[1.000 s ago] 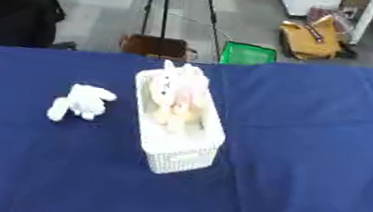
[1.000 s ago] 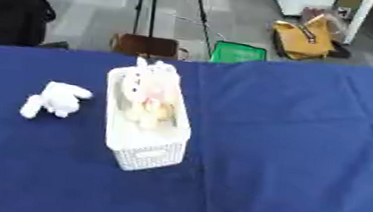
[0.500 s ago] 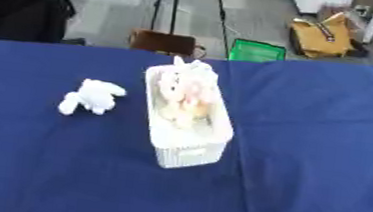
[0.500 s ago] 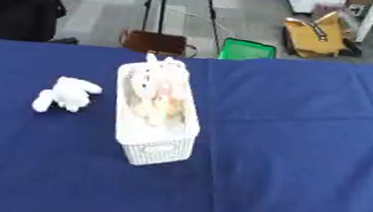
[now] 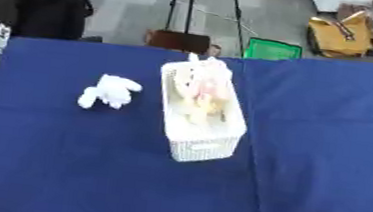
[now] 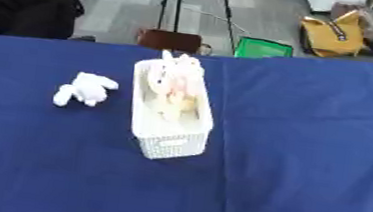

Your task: Pick up objects on the table and place them in the box.

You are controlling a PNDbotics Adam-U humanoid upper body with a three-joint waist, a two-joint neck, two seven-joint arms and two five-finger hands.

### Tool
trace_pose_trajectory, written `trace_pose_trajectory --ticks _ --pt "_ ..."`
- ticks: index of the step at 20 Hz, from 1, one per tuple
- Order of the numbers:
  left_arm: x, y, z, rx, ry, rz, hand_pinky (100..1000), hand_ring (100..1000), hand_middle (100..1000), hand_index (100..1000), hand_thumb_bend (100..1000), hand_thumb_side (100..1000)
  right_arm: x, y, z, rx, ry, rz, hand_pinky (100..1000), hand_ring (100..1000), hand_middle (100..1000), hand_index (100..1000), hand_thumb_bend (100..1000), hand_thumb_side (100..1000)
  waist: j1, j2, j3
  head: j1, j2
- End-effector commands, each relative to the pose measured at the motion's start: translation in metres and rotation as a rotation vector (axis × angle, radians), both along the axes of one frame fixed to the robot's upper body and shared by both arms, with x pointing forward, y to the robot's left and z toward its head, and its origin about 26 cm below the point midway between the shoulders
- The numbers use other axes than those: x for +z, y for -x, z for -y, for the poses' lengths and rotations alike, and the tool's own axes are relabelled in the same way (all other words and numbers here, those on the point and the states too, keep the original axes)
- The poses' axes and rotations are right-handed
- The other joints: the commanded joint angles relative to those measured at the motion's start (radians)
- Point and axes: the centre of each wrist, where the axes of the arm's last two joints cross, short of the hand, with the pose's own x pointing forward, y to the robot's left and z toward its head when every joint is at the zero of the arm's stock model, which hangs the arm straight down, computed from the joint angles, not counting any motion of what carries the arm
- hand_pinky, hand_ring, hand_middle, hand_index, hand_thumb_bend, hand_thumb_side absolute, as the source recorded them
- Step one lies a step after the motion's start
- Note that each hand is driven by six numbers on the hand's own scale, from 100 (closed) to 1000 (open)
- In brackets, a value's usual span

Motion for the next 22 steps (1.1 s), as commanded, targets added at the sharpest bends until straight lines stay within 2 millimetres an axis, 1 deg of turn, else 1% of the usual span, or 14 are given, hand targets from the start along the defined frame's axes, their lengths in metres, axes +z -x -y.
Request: trace_pose_trajectory --ticks 1,3,8,9,10,11,12,13,15,16,17,18,20,22 --pt "0.025 0.005 -0.001 0.057 -0.202 -0.082 810 800 921 1000 158 816 0.009 0.004 0.000 0.008 0.021 0.024 661 514 448 685 100 779 0.002 -0.024 -0.002 0.000 0.009" --pt "0.033 0.001 -0.004 0.074 -0.290 -0.144 797 799 904 1000 152 814 0.008 0.004 0.000 0.010 0.024 0.020 661 514 448 683 100 779 0.004 -0.026 -0.004 -0.001 0.011" --pt "0.044 -0.012 -0.015 0.112 -0.452 -0.284 819 842 944 1000 143 819 0.009 0.004 -0.001 0.019 0.031 0.017 661 514 448 683 100 780 0.007 -0.027 -0.009 -0.002 0.017" --pt "0.045 -0.016 -0.017 0.118 -0.480 -0.319 821 847 944 1000 196 796 0.009 0.004 -0.001 0.020 0.032 0.016 661 514 447 682 100 782 0.008 -0.027 -0.010 -0.002 0.018" --pt "0.046 -0.022 -0.021 0.129 -0.522 -0.387 842 871 963 1000 265 812 0.009 0.004 -0.002 0.025 0.035 0.015 661 514 447 681 100 783 0.008 -0.027 -0.016 0.001 0.019" --pt "0.048 -0.029 -0.024 0.135 -0.549 -0.443 842 871 963 1000 265 812 0.009 0.004 -0.002 0.028 0.036 0.013 661 514 447 681 100 783 0.008 -0.028 -0.018 0.002 0.019" --pt "0.050 -0.035 -0.028 0.141 -0.560 -0.491 850 876 962 1000 354 859 0.009 0.004 -0.002 0.031 0.038 0.011 661 514 446 680 100 784 0.008 -0.028 -0.022 0.004 0.019" --pt "0.053 -0.040 -0.031 0.143 -0.562 -0.526 852 878 963 1000 395 870 0.009 0.004 -0.002 0.032 0.039 0.009 661 514 446 679 100 784 0.009 -0.028 -0.024 0.004 0.018" --pt "0.055 -0.051 -0.038 0.156 -0.557 -0.587 858 887 969 1000 428 870 0.008 0.004 -0.002 0.035 0.041 0.006 661 514 446 678 100 784 0.009 -0.029 -0.028 0.006 0.017" --pt "0.055 -0.056 -0.040 0.169 -0.558 -0.617 861 898 975 1000 484 847 0.008 0.004 -0.003 0.036 0.041 0.005 661 513 445 677 100 784 0.009 -0.029 -0.031 0.007 0.016" --pt "0.055 -0.062 -0.042 0.184 -0.561 -0.646 861 898 975 1000 484 847 0.008 0.004 -0.003 0.038 0.042 0.004 661 513 445 677 100 784 0.009 -0.029 -0.033 0.007 0.016" --pt "0.054 -0.067 -0.044 0.202 -0.565 -0.679 858 901 978 1000 552 813 0.008 0.004 -0.003 0.041 0.042 0.003 661 513 444 676 100 783 0.009 -0.029 -0.035 0.009 0.015" --pt "0.052 -0.079 -0.045 0.235 -0.574 -0.738 864 913 987 1000 628 764 0.008 0.004 -0.004 0.045 0.043 0.000 661 513 443 675 100 783 0.010 -0.029 -0.040 0.012 0.012" --pt "0.048 -0.090 -0.046 0.263 -0.579 -0.792 865 916 989 1000 663 761 0.008 0.004 -0.004 0.047 0.043 -0.003 661 513 442 675 100 782 0.011 -0.029 -0.044 0.014 0.010"
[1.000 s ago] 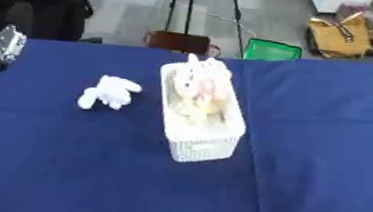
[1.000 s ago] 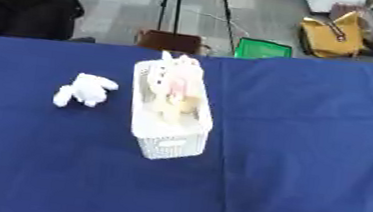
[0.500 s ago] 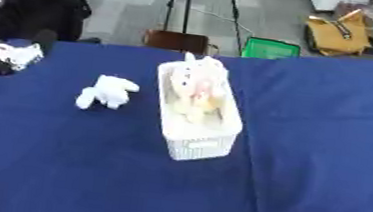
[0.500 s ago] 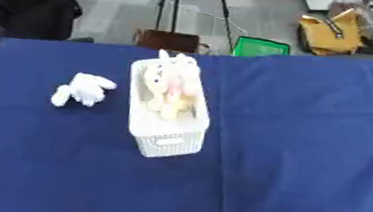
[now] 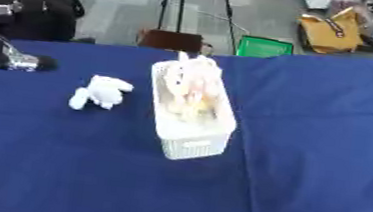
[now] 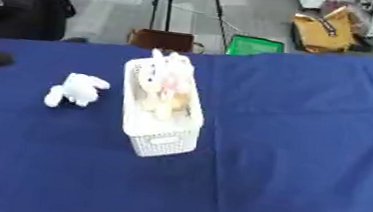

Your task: Pick up objects on the table and place them in the box.

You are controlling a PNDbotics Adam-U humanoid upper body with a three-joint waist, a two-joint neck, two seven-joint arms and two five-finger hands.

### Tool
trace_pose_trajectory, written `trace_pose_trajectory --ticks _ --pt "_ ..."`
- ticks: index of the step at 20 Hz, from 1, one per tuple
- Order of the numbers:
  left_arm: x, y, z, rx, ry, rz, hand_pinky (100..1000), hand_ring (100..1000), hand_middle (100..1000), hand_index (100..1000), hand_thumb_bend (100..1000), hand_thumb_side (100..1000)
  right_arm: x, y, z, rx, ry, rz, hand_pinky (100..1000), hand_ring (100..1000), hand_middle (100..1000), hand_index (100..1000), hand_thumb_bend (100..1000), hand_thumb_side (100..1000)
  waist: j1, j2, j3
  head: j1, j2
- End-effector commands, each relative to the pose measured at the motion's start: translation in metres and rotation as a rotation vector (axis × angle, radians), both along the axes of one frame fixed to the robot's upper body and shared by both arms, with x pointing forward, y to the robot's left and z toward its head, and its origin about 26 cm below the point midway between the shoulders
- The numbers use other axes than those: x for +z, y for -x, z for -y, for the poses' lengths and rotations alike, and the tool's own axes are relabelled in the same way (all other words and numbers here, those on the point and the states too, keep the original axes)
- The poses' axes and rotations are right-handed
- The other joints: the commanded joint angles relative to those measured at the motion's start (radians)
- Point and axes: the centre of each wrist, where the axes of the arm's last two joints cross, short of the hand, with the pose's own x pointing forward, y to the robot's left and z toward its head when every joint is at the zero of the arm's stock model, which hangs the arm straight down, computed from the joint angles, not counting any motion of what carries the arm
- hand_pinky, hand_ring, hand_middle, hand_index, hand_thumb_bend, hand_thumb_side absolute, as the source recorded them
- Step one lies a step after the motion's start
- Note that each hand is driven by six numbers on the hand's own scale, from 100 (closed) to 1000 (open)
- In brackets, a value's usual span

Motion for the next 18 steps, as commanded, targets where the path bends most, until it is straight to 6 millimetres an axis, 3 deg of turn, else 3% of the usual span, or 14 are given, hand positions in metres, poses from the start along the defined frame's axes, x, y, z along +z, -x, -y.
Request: trace_pose_trajectory --ticks 1,5,12,18 --pt "0.003 -0.012 -0.007 0.073 -0.035 -0.053 865 916 989 1000 663 761 0.009 0.004 0.000 0.011 0.024 0.026 661 513 442 675 100 782 0.001 -0.024 -0.002 0.006 0.001" --pt "-0.006 -0.032 -0.007 0.133 -0.035 -0.081 868 921 994 1000 613 793 0.009 0.004 -0.001 0.019 0.024 0.021 661 512 441 674 100 781 0.003 -0.024 -0.012 0.010 -0.007" --pt "-0.039 -0.060 -0.009 0.162 0.087 -0.110 829 865 938 1000 484 756 0.008 0.004 -0.002 0.026 0.021 0.019 661 512 440 674 100 778 0.004 -0.020 -0.023 0.013 -0.016" --pt "-0.068 -0.075 -0.008 0.180 0.187 -0.173 815 855 920 1000 466 740 0.009 0.004 -0.003 0.034 0.019 0.019 661 512 439 673 100 777 0.004 -0.016 -0.031 0.017 -0.021"
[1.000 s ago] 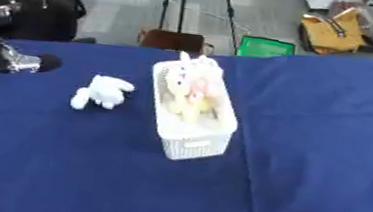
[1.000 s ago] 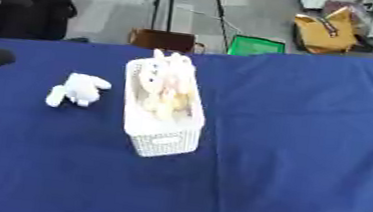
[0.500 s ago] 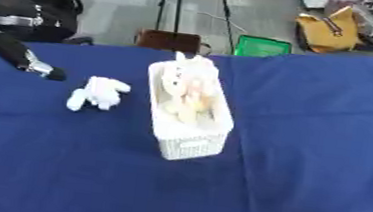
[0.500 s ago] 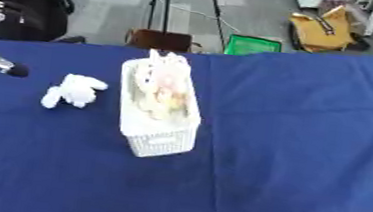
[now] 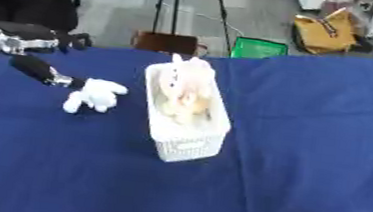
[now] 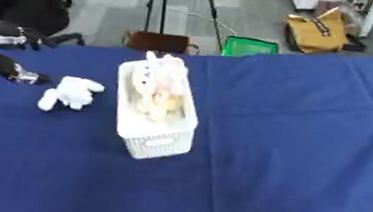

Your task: Pick up objects on the table and place them in the box.

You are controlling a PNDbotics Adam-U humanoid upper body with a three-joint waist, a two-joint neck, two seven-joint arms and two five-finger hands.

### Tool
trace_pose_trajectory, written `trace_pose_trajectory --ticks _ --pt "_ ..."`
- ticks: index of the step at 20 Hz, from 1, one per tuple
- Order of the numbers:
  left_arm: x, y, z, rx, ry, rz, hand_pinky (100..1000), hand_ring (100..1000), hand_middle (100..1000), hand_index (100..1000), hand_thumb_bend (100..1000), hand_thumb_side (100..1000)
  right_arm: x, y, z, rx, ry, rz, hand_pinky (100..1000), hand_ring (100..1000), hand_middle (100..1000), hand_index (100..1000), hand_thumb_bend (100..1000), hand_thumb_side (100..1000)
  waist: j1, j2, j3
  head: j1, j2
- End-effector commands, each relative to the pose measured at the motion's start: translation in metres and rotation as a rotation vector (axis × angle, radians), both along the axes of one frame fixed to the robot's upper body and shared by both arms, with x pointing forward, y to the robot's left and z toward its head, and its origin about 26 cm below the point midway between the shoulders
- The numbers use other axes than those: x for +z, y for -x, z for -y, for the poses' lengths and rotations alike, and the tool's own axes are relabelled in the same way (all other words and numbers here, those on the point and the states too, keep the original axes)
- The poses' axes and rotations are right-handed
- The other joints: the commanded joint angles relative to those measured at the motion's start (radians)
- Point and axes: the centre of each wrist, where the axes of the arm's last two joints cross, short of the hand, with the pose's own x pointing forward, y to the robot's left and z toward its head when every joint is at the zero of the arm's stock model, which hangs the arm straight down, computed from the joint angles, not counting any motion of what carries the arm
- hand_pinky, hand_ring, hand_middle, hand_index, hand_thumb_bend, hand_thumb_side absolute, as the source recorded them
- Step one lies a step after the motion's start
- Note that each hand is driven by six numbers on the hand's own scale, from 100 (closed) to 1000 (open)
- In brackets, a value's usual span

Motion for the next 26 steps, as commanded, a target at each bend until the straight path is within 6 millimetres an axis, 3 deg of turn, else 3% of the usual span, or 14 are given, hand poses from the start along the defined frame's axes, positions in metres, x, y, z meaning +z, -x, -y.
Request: trace_pose_trajectory --ticks 1,7,20,26 --pt "0.005 -0.004 -0.003 0.017 0.022 0.009 815 855 920 1000 466 740 0.010 0.004 -0.002 0.013 0.015 0.033 661 512 439 673 100 777 -0.002 -0.016 -0.002 0.005 -0.011" --pt "-0.011 -0.014 0.002 0.042 0.023 -0.005 799 850 934 1000 487 696 0.010 0.003 -0.003 0.021 0.014 0.032 662 511 438 672 100 776 -0.001 -0.013 -0.011 0.009 -0.016" --pt "-0.032 -0.022 0.001 0.075 -0.036 0.030 759 831 911 1000 413 521 0.012 0.003 -0.005 0.030 0.013 0.032 662 510 437 671 100 777 0.001 -0.002 -0.027 0.014 -0.028" --pt "-0.029 -0.023 0.001 0.106 -0.080 0.046 784 860 940 1000 432 546 0.011 0.003 -0.005 0.032 0.014 0.029 662 510 437 671 100 777 0.000 0.002 -0.033 0.017 -0.031"
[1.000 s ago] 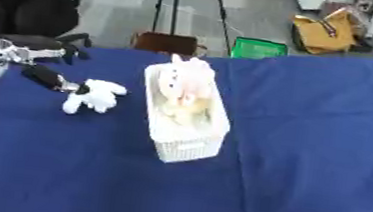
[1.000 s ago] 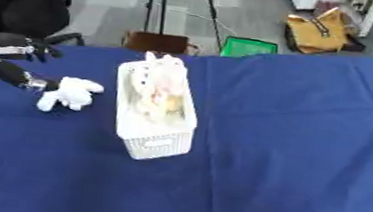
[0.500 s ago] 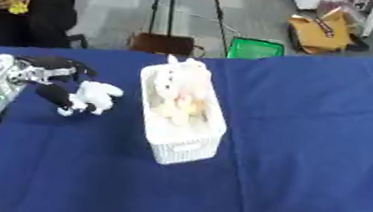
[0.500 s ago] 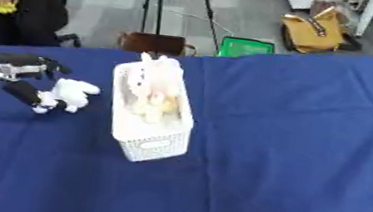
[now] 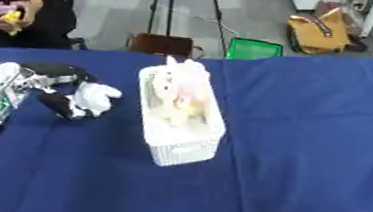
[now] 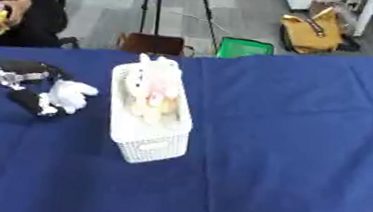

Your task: Pick up objects on the table and place them in the box.

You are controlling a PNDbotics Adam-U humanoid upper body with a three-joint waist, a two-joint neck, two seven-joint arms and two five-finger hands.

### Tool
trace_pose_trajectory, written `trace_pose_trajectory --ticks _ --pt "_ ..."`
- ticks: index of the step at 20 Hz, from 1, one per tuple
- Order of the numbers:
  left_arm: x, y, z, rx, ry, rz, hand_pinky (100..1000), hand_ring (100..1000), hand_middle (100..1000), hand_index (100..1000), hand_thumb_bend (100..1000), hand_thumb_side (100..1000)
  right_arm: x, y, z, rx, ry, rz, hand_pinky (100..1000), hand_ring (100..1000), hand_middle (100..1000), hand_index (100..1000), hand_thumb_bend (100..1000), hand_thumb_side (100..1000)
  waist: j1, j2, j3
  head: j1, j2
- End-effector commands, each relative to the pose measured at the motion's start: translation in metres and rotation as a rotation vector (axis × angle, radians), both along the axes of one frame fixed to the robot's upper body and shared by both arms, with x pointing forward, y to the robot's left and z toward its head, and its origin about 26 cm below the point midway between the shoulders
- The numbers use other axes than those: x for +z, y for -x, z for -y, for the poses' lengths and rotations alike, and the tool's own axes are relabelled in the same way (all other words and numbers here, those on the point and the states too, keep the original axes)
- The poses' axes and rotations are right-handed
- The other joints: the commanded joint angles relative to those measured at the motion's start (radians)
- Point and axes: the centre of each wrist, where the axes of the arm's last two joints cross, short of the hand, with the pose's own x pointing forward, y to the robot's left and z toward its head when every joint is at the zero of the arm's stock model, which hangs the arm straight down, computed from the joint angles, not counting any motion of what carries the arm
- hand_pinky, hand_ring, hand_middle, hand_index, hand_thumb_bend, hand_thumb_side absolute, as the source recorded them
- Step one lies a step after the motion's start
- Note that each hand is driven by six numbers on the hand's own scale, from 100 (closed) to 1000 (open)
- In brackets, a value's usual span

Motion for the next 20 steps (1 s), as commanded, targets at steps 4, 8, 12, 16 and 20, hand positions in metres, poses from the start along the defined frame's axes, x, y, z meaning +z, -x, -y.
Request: trace_pose_trajectory --ticks 4,8,12,16,20 --pt "0.0248 -0.0003 -0.0049 0.055 -0.065 0.062 816 916 981 1000 415 594 0.0088 0.0035 -0.0026 0.018 0.011 0.030 663 510 436 671 100 777 -0.005 -0.014 -0.004 0.004 -0.015" --pt "0.0265 -0.0017 -0.0010 0.066 -0.117 0.081 819 923 985 1000 403 598 0.0084 0.0035 -0.0028 0.021 0.012 0.027 663 510 436 672 100 777 -0.006 -0.012 -0.004 0.005 -0.017" --pt "0.0251 -0.0027 -0.0005 0.070 -0.130 0.077 813 918 971 1000 392 592 0.0087 0.0034 -0.0030 0.025 0.013 0.027 663 510 436 672 100 777 -0.007 -0.010 -0.006 0.006 -0.021" --pt "0.0210 -0.0036 -0.0013 0.086 -0.152 0.039 814 927 984 1000 402 581 0.0091 0.0033 -0.0034 0.033 0.011 0.031 663 510 436 671 100 776 -0.007 -0.007 -0.011 0.009 -0.023" --pt "0.0202 -0.0041 -0.0011 0.091 -0.157 0.019 813 924 979 1000 397 580 0.0094 0.0032 -0.0036 0.039 0.011 0.031 663 509 436 671 100 776 -0.007 -0.005 -0.013 0.010 -0.026"
